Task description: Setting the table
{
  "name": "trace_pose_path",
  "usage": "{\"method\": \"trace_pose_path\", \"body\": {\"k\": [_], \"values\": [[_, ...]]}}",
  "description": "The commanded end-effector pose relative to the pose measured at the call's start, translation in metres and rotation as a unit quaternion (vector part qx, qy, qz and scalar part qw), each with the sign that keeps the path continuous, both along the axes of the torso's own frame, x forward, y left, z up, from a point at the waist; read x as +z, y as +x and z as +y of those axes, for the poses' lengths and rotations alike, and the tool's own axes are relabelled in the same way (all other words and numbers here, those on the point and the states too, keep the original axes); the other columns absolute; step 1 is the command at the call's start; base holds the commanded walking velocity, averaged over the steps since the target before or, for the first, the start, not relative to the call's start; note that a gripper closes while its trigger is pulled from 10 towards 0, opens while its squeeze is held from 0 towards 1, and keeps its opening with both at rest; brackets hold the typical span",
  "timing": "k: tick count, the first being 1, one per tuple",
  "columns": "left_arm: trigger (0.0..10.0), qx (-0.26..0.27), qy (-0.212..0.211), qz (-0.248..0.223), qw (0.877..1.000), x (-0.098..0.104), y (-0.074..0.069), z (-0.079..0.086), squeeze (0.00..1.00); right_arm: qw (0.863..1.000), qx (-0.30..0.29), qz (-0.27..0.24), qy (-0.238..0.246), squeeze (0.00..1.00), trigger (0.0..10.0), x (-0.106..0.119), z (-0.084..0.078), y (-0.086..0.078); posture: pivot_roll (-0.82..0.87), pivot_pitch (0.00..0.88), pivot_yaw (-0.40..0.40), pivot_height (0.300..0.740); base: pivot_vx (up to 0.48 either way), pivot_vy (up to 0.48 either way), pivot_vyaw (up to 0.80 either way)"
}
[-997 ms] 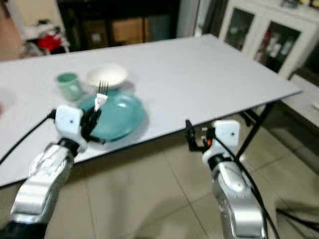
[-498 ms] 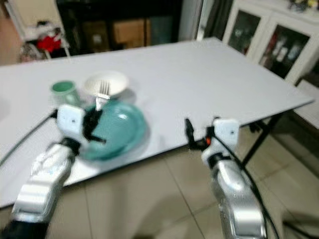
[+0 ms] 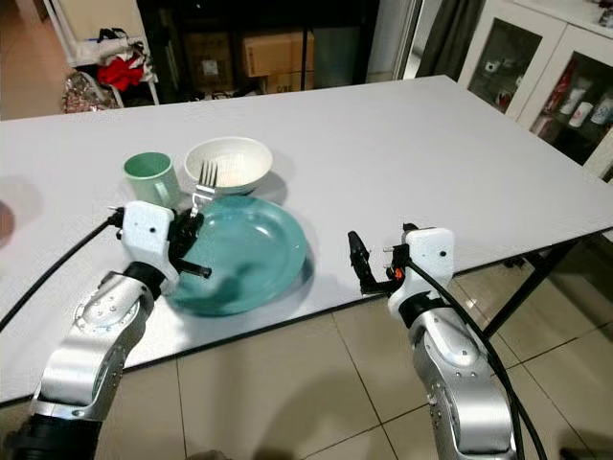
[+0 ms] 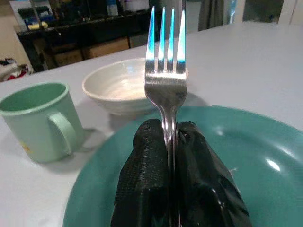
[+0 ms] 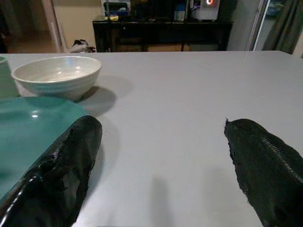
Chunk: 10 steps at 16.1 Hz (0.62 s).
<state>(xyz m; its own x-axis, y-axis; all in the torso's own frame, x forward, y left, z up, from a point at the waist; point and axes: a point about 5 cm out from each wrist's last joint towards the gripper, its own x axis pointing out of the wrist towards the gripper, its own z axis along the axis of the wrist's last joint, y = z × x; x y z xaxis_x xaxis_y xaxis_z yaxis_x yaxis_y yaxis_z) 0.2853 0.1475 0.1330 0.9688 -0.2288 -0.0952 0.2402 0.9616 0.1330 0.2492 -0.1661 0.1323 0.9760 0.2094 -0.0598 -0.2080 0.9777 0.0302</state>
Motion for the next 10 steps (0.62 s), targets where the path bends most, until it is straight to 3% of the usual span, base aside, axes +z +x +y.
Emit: {"method": "trace_pose_path", "body": {"k": [1,3,7,10], "values": [[10.0,0.0,0.002,0.004,1.0,0.004,0.001,0.0,0.0,1.0,0.01,-0.003,0.0,0.0,10.0,0.003,0.0,-0.003,-0.01,0.0,0.004,0.74,0.0,0.0,0.0],[10.0,0.005,0.009,0.031,0.999,0.001,0.004,0.002,0.0,1.0,0.029,-0.006,-0.001,0.0,10.0,0.004,0.002,-0.006,-0.01,0.0,0.009,0.74,0.0,0.0,0.0],[10.0,0.022,0.039,0.103,0.994,0.0,0.016,0.005,0.0,0.992,0.128,-0.008,-0.012,0.0,10.0,0.011,0.01,-0.011,0.01,0.0,0.018,0.74,0.0,0.0,0.0],[10.0,0.049,0.03,0.16,0.985,0.001,0.026,0.004,0.0,0.98,0.197,-0.002,-0.014,0.0,10.0,0.014,0.012,-0.016,0.01,0.0,0.006,0.74,0.0,0.0,0.0]]}}
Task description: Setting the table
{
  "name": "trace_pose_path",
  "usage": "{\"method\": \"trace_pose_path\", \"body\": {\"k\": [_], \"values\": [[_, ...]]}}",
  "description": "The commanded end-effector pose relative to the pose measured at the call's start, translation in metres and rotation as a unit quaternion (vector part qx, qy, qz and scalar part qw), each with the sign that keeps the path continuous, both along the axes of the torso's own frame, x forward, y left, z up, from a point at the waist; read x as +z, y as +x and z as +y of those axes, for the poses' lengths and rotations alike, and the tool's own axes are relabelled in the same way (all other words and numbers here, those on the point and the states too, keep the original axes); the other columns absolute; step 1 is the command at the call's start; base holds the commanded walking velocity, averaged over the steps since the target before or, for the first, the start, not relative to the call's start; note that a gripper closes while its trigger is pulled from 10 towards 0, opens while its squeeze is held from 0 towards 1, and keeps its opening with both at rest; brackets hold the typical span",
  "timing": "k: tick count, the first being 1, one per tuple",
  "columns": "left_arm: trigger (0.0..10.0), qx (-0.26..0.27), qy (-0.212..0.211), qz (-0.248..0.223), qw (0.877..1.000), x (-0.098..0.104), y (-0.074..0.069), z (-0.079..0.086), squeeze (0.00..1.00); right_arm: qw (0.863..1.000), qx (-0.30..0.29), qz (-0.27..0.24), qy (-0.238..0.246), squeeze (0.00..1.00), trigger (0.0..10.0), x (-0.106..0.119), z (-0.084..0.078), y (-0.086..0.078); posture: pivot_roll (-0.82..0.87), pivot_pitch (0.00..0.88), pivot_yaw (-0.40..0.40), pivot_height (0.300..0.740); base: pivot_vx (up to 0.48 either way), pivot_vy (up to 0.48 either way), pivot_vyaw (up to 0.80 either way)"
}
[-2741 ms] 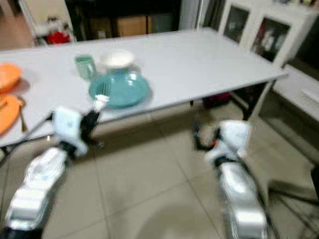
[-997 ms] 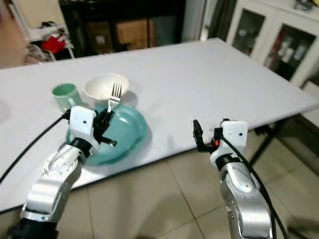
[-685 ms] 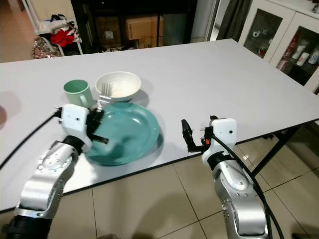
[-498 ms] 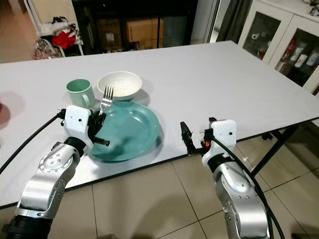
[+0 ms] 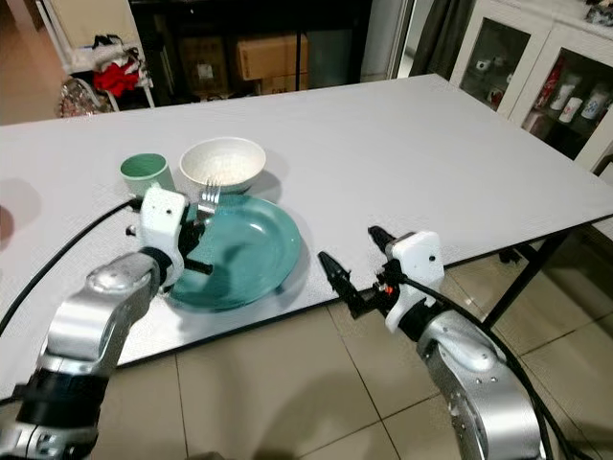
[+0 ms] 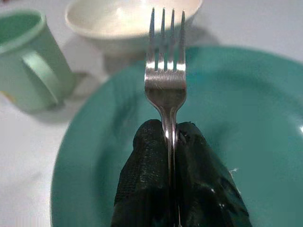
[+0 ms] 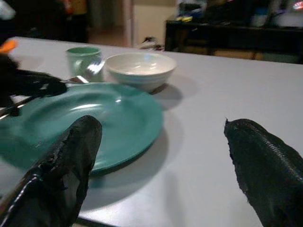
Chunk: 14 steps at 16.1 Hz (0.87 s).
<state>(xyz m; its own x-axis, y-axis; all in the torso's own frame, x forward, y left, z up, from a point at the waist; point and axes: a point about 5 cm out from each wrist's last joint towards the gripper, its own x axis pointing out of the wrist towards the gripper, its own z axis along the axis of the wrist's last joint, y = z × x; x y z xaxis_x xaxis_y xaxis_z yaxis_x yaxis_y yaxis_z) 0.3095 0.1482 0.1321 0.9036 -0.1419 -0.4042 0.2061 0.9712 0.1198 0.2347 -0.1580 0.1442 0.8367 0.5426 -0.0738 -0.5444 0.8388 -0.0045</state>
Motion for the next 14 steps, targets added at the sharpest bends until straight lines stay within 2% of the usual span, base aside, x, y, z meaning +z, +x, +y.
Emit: {"method": "trace_pose_path", "body": {"k": [1,3,6,8,13,14], "values": [[10.0,0.042,-0.019,0.043,0.998,0.0,0.005,0.003,0.0,0.997,0.072,0.011,-0.015,0.0,10.0,0.002,0.007,-0.008,0.01,0.0,0.008,0.74,0.0,0.0,0.0],[10.0,0.056,-0.023,0.059,0.996,0.001,0.009,0.002,0.0,0.995,0.1,0.019,-0.019,0.0,10.0,0.002,0.01,-0.011,0.01,0.0,0.005,0.74,0.0,0.0,0.0],[10.0,0.06,-0.083,0.091,0.991,0.001,0.017,-0.015,0.0,0.993,0.111,0.028,-0.024,0.0,10.0,-0.002,0.011,-0.011,0.02,0.0,-0.01,0.74,0.0,0.0,0.0],[10.0,0.079,-0.116,0.097,0.985,0.003,0.027,-0.019,0.0,0.992,0.12,0.029,-0.027,0.0,10.0,-0.003,0.012,-0.009,0.02,0.0,-0.006,0.74,0.0,0.0,0.0],[10.0,0.079,-0.131,0.104,0.983,-0.001,0.034,-0.029,0.0,0.99,0.131,0.031,-0.032,0.0,10.0,-0.003,0.014,-0.013,0.0,0.0,0.002,0.74,0.0,0.0,0.0],[10.0,0.093,-0.137,0.098,0.981,-0.003,0.036,-0.029,0.0,0.99,0.13,0.03,-0.033,0.0,10.0,-0.003,0.014,-0.013,0.0,0.0,0.005,0.74,0.0,0.0,0.0]]}}
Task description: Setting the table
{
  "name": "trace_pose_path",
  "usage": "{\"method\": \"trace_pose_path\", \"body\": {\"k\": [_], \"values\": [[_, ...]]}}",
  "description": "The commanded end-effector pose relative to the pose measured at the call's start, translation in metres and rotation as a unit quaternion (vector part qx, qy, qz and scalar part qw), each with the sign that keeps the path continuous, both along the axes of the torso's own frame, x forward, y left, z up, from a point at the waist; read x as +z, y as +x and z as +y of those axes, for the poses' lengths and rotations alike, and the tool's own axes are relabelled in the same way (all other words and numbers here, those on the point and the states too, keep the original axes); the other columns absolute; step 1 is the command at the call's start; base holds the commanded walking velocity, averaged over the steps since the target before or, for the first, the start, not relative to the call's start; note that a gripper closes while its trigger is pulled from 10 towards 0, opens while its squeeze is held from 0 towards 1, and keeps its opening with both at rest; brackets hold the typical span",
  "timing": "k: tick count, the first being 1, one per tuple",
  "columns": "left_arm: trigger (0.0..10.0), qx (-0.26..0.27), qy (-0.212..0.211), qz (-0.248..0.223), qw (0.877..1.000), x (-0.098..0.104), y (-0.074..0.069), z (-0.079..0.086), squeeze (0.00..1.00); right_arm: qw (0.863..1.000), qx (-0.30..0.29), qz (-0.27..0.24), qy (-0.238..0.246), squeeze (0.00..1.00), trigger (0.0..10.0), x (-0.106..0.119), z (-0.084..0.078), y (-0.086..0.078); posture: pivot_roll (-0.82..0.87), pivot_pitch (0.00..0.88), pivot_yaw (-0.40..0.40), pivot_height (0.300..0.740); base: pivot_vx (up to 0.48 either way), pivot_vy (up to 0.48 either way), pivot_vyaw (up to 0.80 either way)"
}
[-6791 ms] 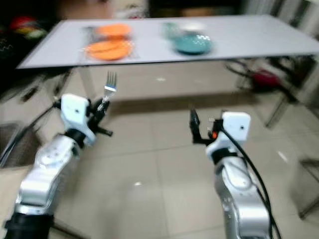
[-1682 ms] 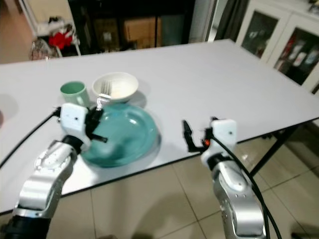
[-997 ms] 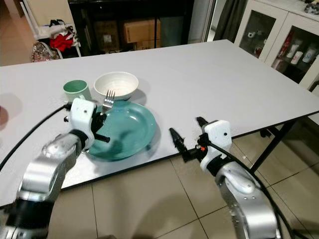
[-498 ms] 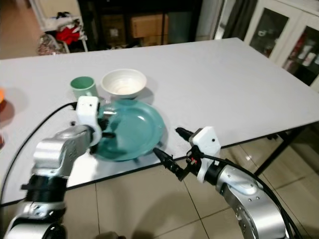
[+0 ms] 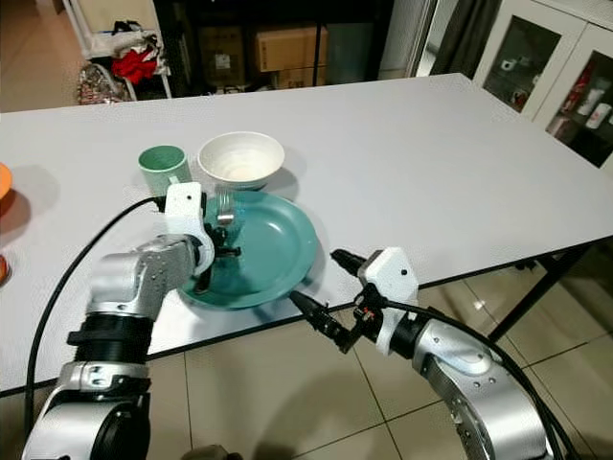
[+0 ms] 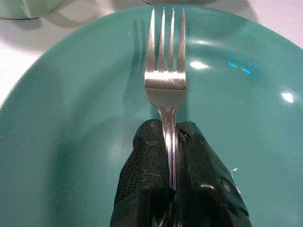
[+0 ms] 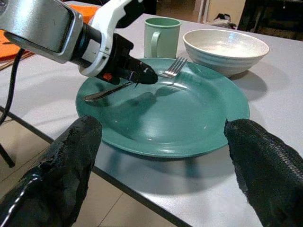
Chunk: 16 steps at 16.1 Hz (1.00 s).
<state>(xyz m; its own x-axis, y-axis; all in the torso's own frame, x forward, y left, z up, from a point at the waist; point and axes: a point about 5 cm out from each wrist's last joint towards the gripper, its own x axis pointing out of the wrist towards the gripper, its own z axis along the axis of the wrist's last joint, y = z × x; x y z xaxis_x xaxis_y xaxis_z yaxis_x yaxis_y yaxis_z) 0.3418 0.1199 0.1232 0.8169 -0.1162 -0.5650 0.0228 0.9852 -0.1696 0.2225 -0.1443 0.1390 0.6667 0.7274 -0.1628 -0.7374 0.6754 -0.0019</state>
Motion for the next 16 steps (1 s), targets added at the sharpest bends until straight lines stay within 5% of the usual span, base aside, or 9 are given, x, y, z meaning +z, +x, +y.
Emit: {"method": "trace_pose_path", "body": {"k": [1,3,4,5,6,13,15,16], "values": [[10.0,0.005,-0.002,-0.017,1.0,0.006,0.005,-0.002,0.0,1.0,0.004,-0.005,-0.005,0.0,10.0,0.002,0.0,-0.001,0.0,0.0,0.004,0.74,0.0,0.0,0.0],[10.0,0.003,0.002,-0.018,1.0,0.002,0.005,-0.003,0.0,1.0,0.005,-0.004,-0.006,0.0,10.0,0.001,-0.001,-0.002,0.0,0.0,0.005,0.74,0.0,0.0,0.0],[10.0,0.003,0.005,-0.018,1.0,0.001,0.005,-0.004,0.2,1.0,0.005,-0.003,-0.006,0.0,10.0,0.001,0.0,-0.002,0.0,0.0,0.005,0.74,0.0,0.0,0.0],[10.0,0.006,0.007,-0.019,1.0,0.001,0.005,-0.003,0.7,1.0,0.005,-0.003,-0.005,0.0,10.0,0.001,0.0,-0.002,0.0,0.0,0.003,0.74,0.0,0.0,0.0],[10.0,0.007,0.004,-0.019,1.0,0.0,0.006,-0.003,1.0,1.0,0.007,-0.001,-0.005,0.0,10.0,0.0,0.001,-0.002,0.0,0.0,0.003,0.74,0.0,0.0,0.0],[10.0,0.003,0.026,-0.056,0.998,0.011,0.008,0.004,1.0,1.0,0.009,0.007,0.003,0.0,10.0,0.0,0.0,-0.003,0.01,0.0,-0.008,0.74,0.0,0.0,0.0],[10.0,0.005,0.071,-0.171,0.983,0.043,0.011,0.017,0.99,1.0,0.001,-0.001,0.007,0.0,10.0,0.004,-0.001,0.001,0.01,0.0,-0.008,0.74,0.0,0.0,0.0],[10.0,-0.019,0.077,-0.237,0.968,0.058,0.006,0.019,0.08,1.0,-0.023,-0.01,0.011,0.0,10.0,0.005,-0.002,0.004,0.01,0.0,-0.005,0.74,0.0,0.0,0.0]]}}
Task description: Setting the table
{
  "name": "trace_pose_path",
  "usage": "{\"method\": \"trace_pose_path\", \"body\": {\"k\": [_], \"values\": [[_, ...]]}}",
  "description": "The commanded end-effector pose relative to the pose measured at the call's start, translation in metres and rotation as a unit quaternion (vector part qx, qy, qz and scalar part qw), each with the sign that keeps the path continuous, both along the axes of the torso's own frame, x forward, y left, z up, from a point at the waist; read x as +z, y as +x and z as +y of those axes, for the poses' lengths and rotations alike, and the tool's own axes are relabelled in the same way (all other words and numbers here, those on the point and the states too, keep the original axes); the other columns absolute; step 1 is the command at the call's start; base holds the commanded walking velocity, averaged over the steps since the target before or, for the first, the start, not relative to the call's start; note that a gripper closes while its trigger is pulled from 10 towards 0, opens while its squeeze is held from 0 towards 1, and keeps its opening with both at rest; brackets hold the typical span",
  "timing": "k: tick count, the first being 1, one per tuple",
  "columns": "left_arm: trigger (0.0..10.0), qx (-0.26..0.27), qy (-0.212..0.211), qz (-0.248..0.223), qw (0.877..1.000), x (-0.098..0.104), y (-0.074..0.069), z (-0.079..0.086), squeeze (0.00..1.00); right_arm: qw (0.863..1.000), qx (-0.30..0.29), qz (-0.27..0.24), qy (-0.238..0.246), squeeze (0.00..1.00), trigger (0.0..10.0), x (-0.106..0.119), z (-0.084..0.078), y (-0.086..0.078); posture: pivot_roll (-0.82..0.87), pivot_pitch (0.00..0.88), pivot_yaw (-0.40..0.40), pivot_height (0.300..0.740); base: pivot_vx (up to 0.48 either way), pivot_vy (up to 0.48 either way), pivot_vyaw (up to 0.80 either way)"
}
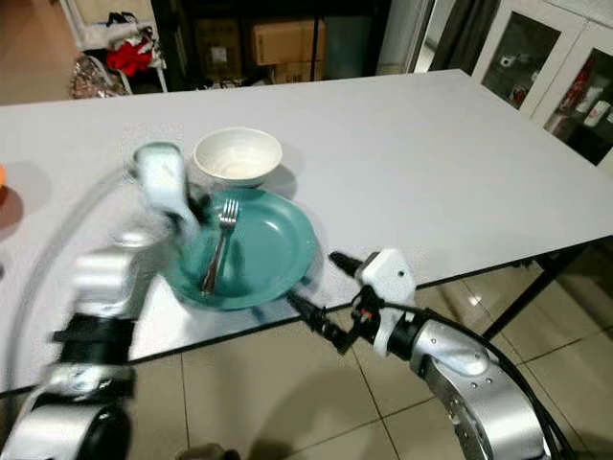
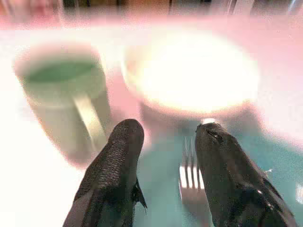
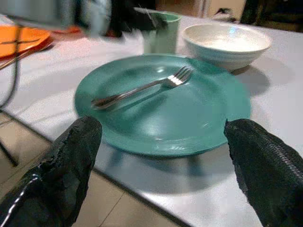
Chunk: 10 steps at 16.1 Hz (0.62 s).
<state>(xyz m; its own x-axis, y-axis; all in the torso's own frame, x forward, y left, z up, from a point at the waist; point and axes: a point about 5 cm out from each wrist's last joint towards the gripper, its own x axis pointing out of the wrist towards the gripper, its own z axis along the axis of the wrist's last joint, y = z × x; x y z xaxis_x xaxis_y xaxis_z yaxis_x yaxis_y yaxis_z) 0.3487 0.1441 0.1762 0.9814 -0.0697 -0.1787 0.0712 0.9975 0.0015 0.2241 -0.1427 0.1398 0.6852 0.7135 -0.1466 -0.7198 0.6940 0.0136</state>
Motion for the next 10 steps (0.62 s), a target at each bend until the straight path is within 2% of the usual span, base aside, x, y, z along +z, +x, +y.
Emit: {"method": "trace_pose_path", "body": {"k": [1,2,3,4,6,9,10], "values": [[10.0,-0.045,0.001,-0.053,0.998,0.012,-0.009,-0.004,0.0,0.999,-0.044,-0.022,0.004,0.0,10.0,0.005,-0.005,0.007,0.01,0.0,0.003,0.74,0.0,0.0,0.0],[10.0,-0.066,0.009,-0.086,0.994,0.017,-0.019,-0.002,0.0,0.995,-0.083,-0.048,-0.004,0.0,10.0,0.006,-0.006,0.01,0.01,0.0,0.003,0.74,0.0,0.0,0.0],[10.0,-0.072,0.013,-0.104,0.992,0.016,-0.031,0.003,0.0,0.991,-0.123,-0.057,0.013,0.0,10.0,0.007,-0.005,0.013,0.01,0.0,0.005,0.74,0.0,0.0,0.0],[10.0,-0.072,0.011,-0.112,0.991,0.014,-0.04,0.008,0.0,0.987,-0.145,-0.056,0.029,0.0,10.0,0.008,-0.003,0.014,0.01,0.0,0.006,0.74,0.0,0.0,0.8],[10.0,-0.082,0.058,-0.119,0.988,0.004,-0.065,0.018,0.0,0.981,-0.176,-0.058,0.05,0.0,10.0,0.006,0.006,0.014,0.04,0.0,0.006,0.74,0.0,0.0,0.8],[10.0,-0.089,0.079,-0.112,0.987,-0.005,-0.078,0.016,0.0,0.981,-0.178,-0.067,0.044,0.0,10.0,0.004,0.014,0.021,0.05,0.0,-0.009,0.74,0.0,0.0,0.8],[10.0,-0.082,0.055,-0.094,0.991,-0.011,-0.081,0.014,0.0,0.977,-0.193,-0.073,0.045,0.0,10.0,0.006,0.013,0.027,0.06,0.0,-0.01,0.74,0.0,0.0,0.8]]}}
